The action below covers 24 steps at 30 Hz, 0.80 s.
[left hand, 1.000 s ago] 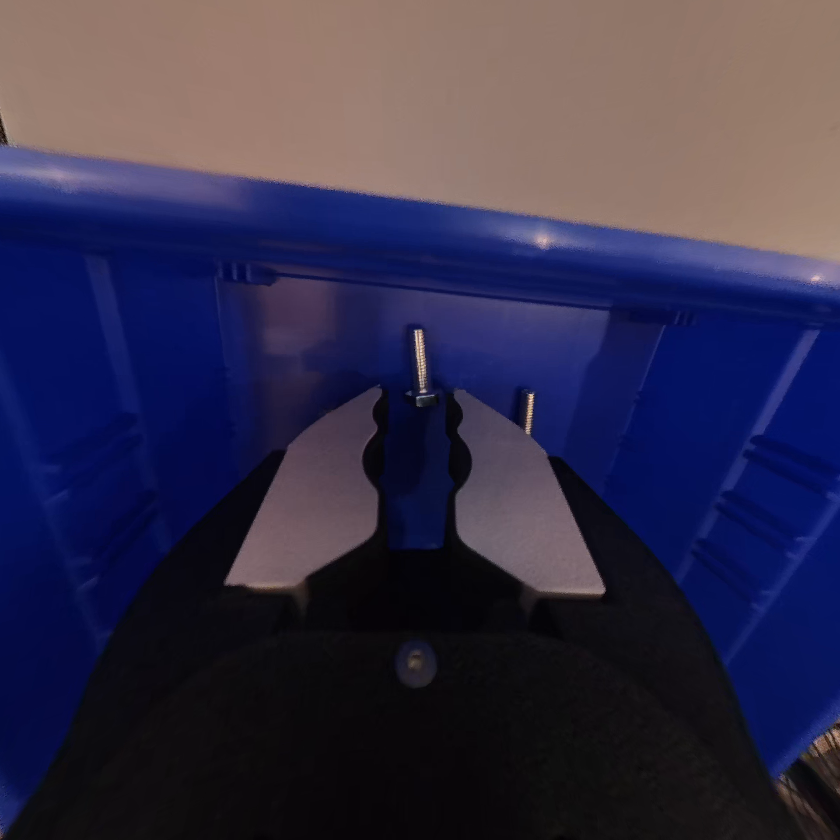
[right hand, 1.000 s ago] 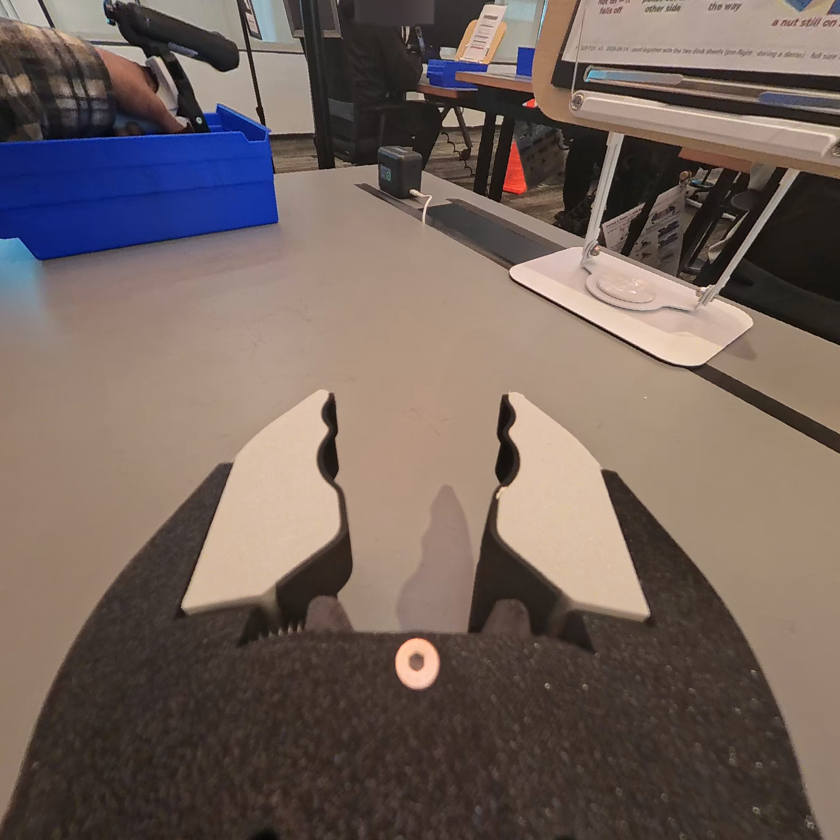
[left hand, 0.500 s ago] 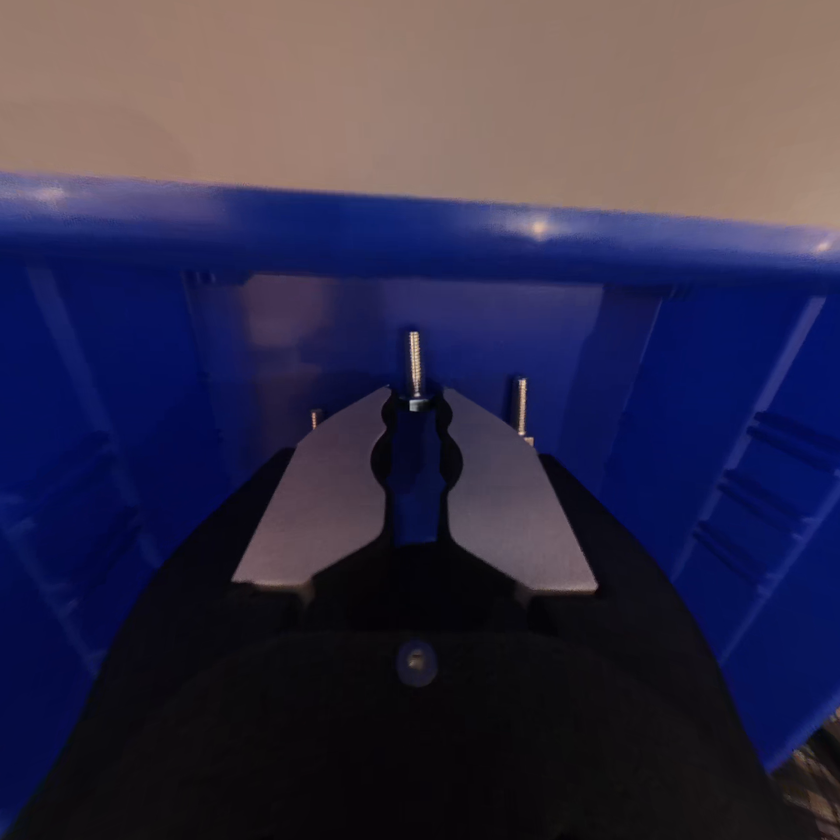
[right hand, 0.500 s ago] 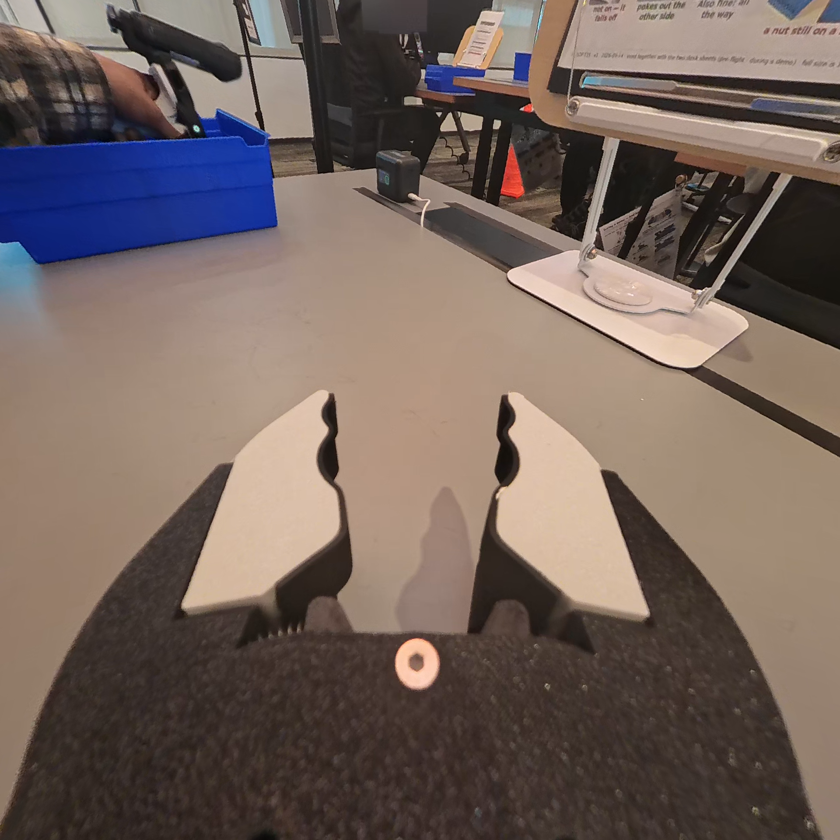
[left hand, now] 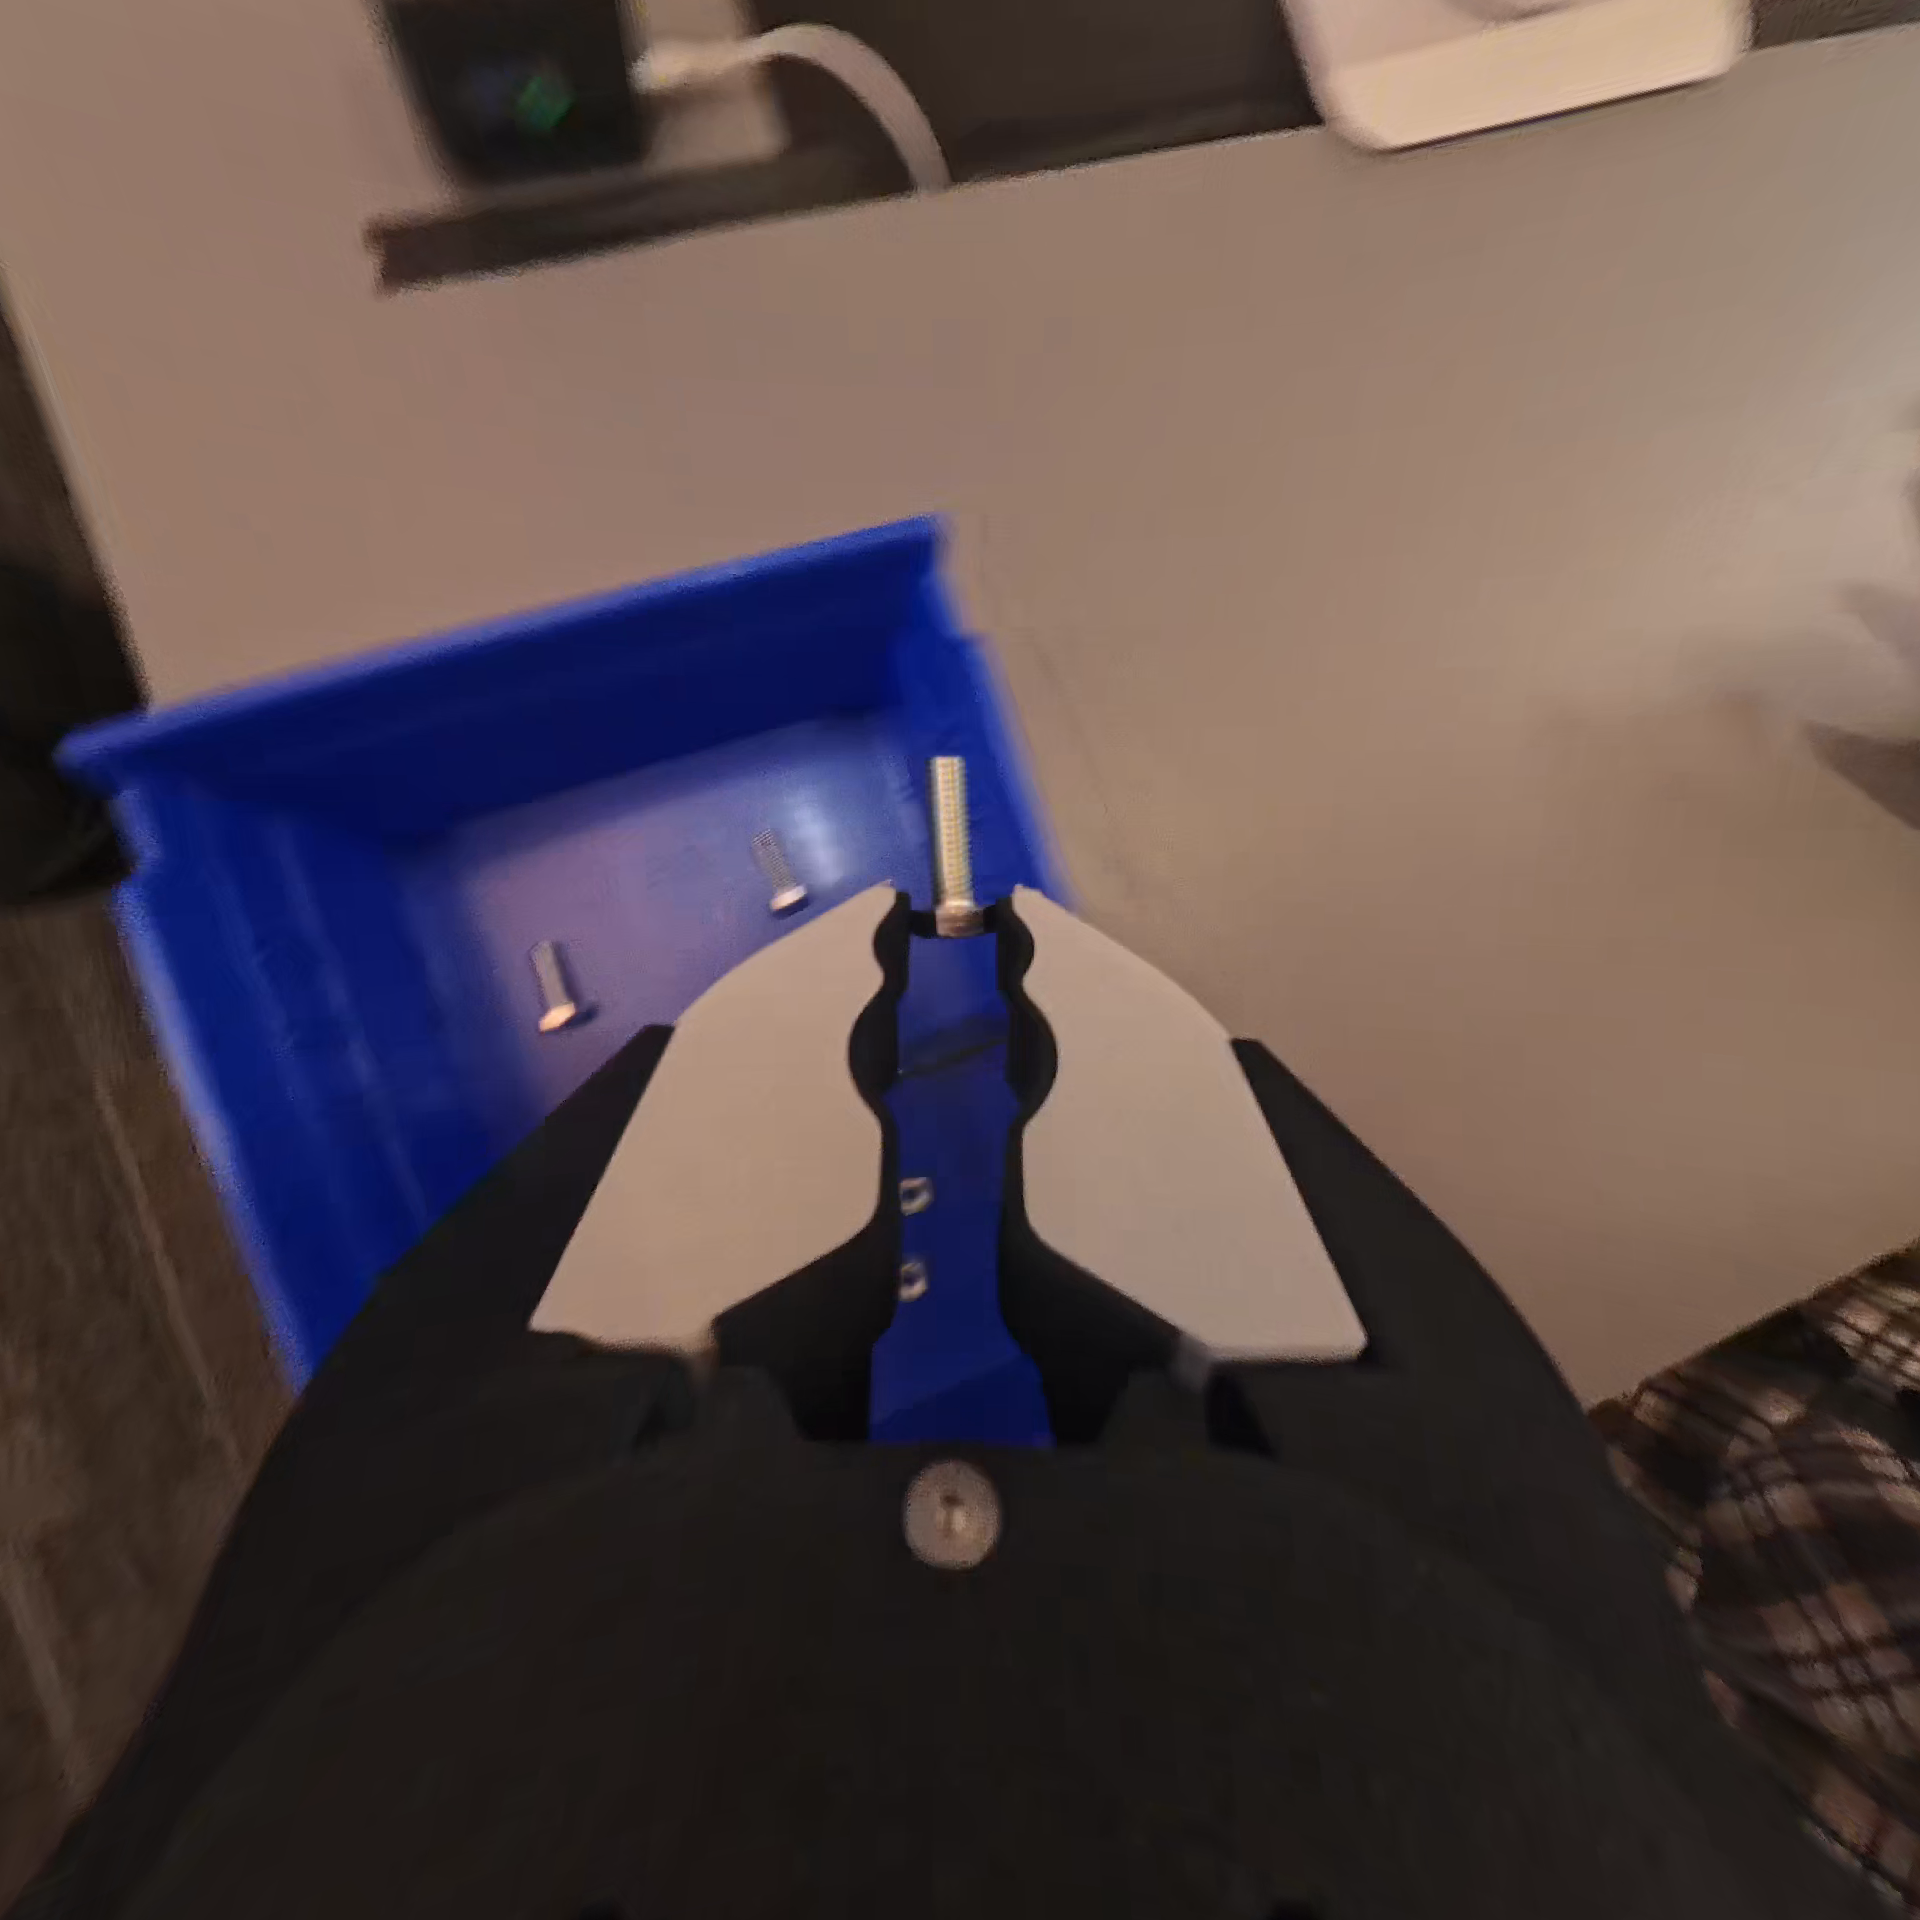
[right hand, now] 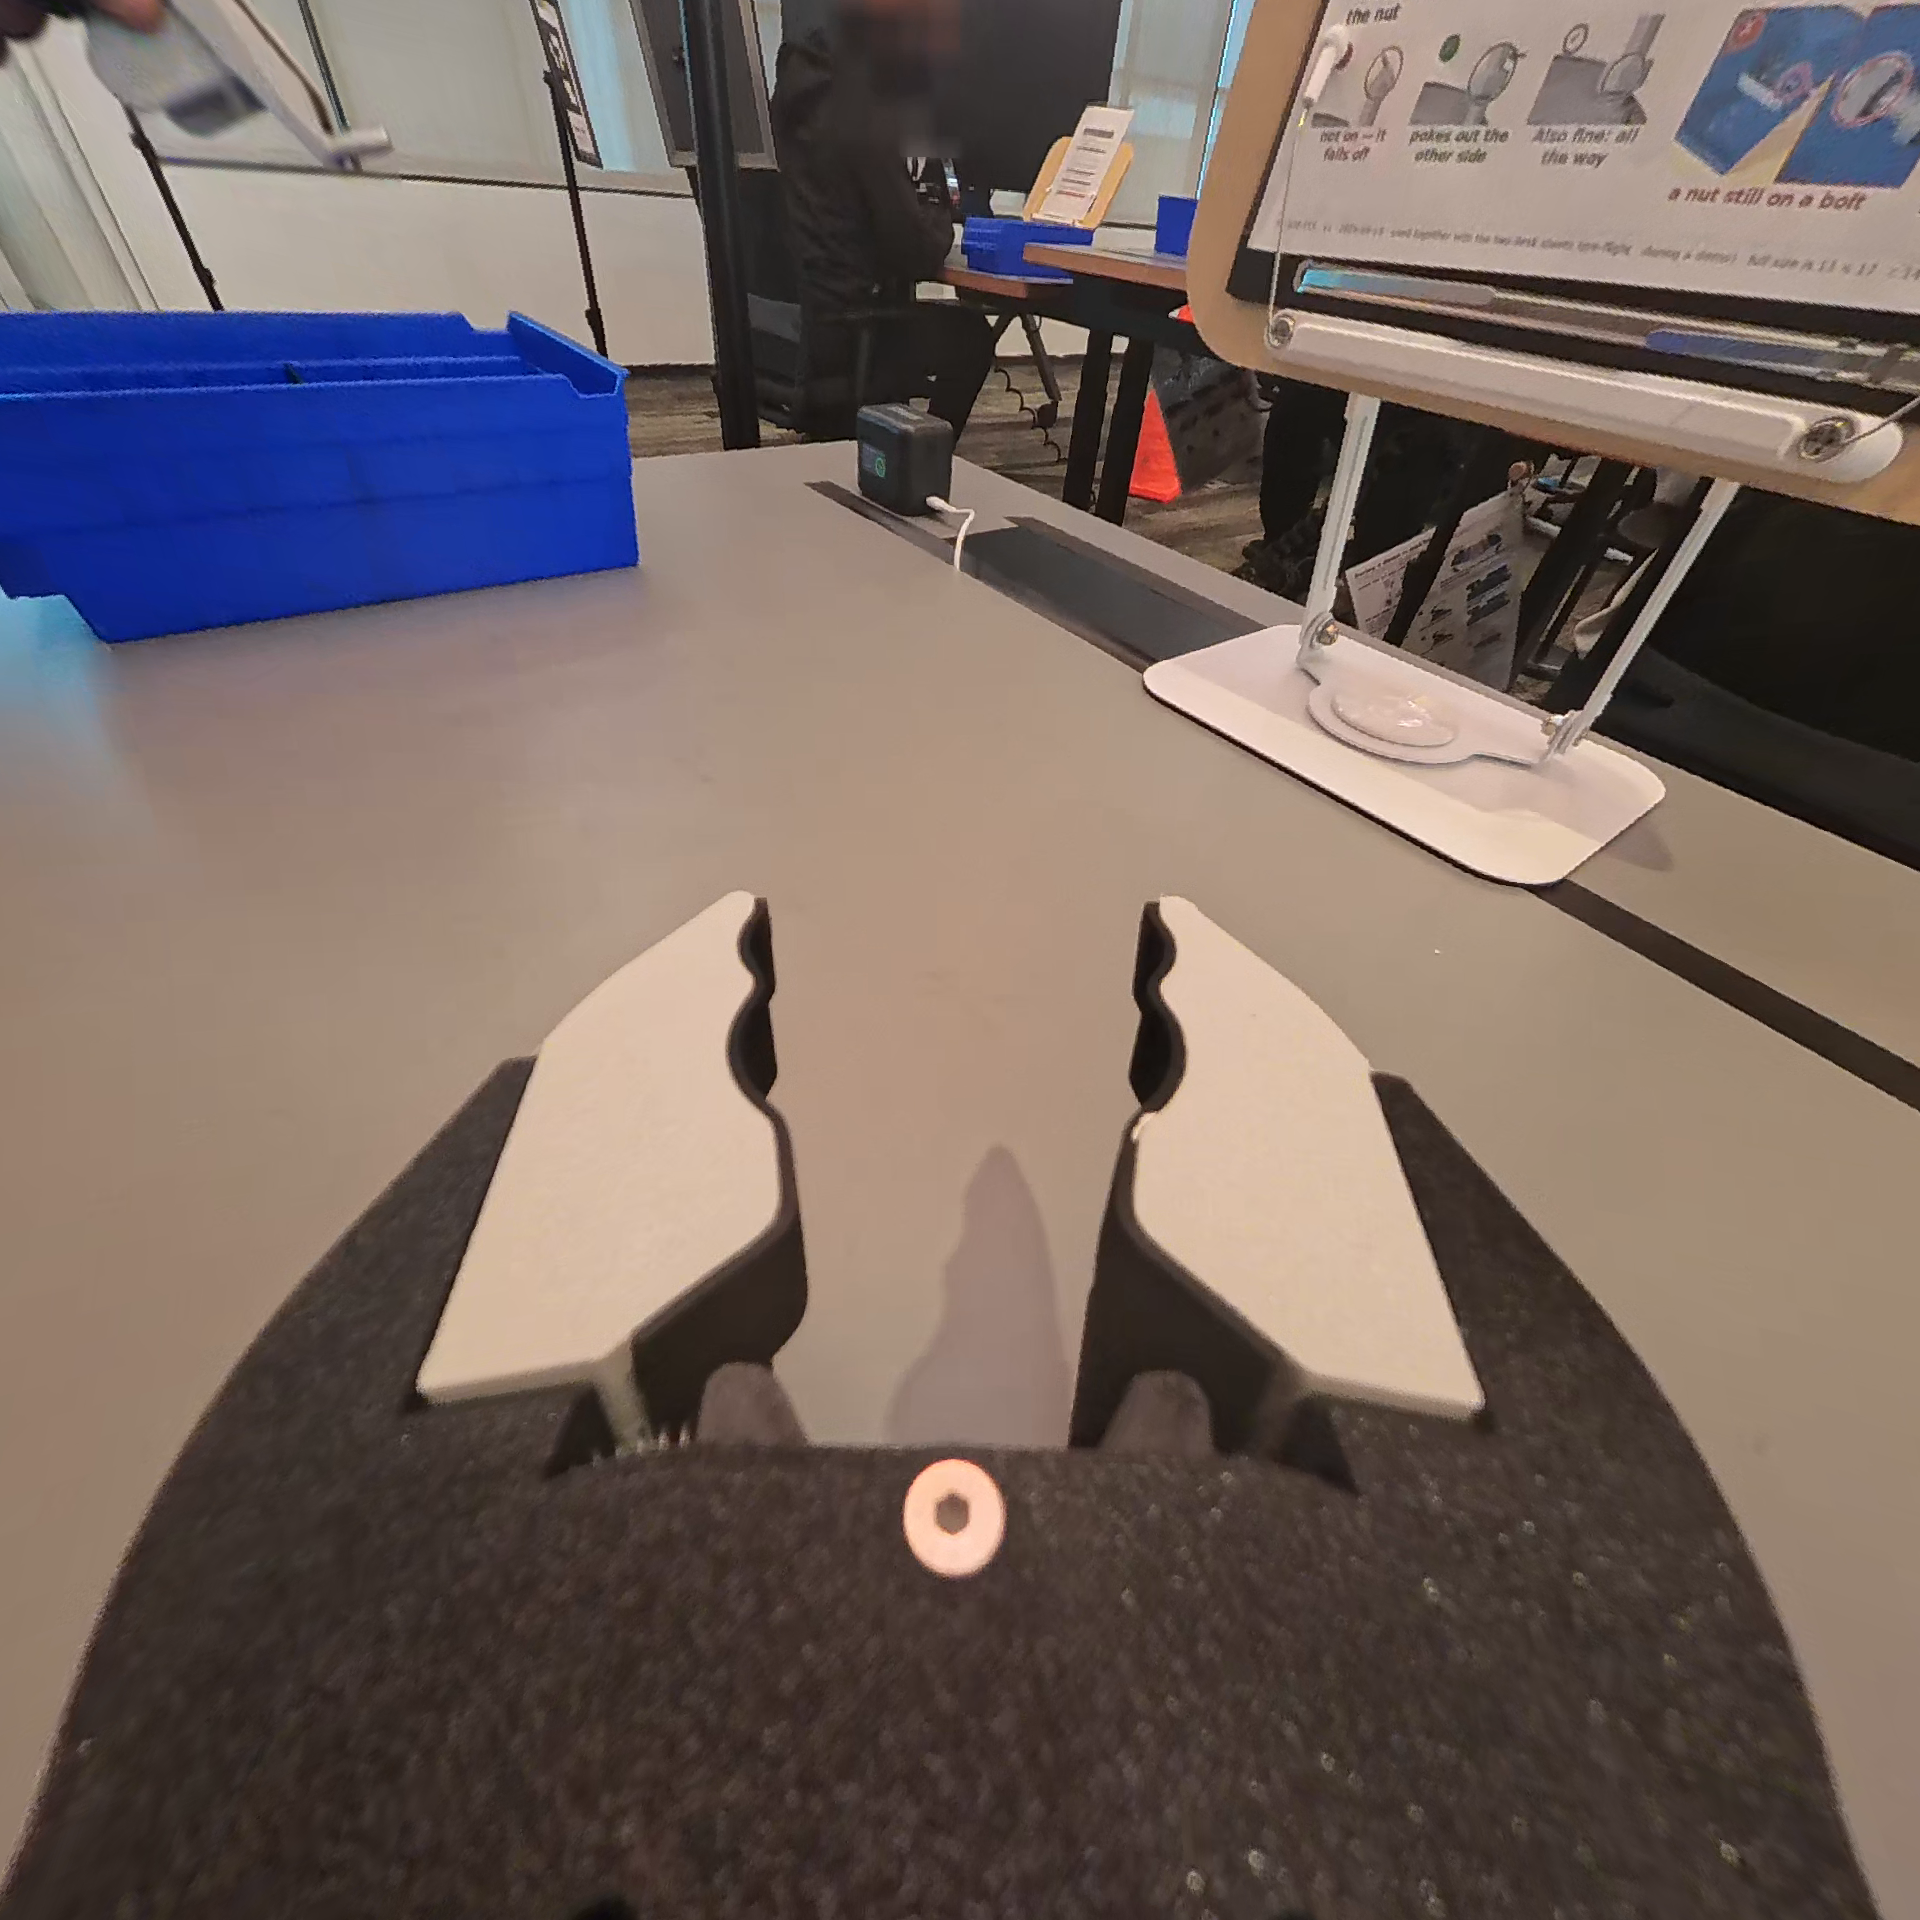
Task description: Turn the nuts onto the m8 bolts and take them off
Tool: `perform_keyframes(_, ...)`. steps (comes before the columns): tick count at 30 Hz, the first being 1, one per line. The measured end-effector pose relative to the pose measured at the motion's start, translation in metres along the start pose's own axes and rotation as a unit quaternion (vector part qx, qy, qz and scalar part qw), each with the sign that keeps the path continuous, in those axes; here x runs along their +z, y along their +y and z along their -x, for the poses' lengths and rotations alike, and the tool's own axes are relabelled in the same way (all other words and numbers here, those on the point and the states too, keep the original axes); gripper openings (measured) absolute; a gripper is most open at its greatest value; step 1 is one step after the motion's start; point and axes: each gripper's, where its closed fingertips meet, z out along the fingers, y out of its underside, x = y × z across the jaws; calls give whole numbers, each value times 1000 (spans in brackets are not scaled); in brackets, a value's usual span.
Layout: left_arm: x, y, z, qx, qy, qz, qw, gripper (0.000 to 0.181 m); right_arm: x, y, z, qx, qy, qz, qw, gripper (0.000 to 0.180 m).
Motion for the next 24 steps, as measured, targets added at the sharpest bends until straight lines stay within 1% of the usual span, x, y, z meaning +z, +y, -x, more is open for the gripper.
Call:
perform_keyframes(3,13,-15,-86,98,53,-19,994,15,1,1,1,-1,-4,1,1000,66)
perform_keyframes(6,49,-20,-168,185,106,-44,976,15,0,0,1,2,-11,-6,1000,66)
perform_keyframes(9,93,-18,-239,226,185,-76,953,15,-3,-6,4,18,-29,-26,999,65)
perform_keyframes(11,121,-16,-273,232,233,-94,940,15,-5,-11,8,37,-50,-44,997,65)
perform_keyframes(15,170,-8,-321,216,317,-112,917,15,-6,-15,13,64,-78,-60,993,61)
perform_keyframes(18,197,1,-340,212,350,-100,907,15,-5,-12,16,73,-92,-57,991,56)
perform_keyframes(21,203,3,-354,220,375,-112,893,15,-3,-13,28,89,-132,-59,986,47)
perform_keyframes(24,193,1,-365,236,396,-138,876,15,2,-17,46,114,-183,-60,975,37)
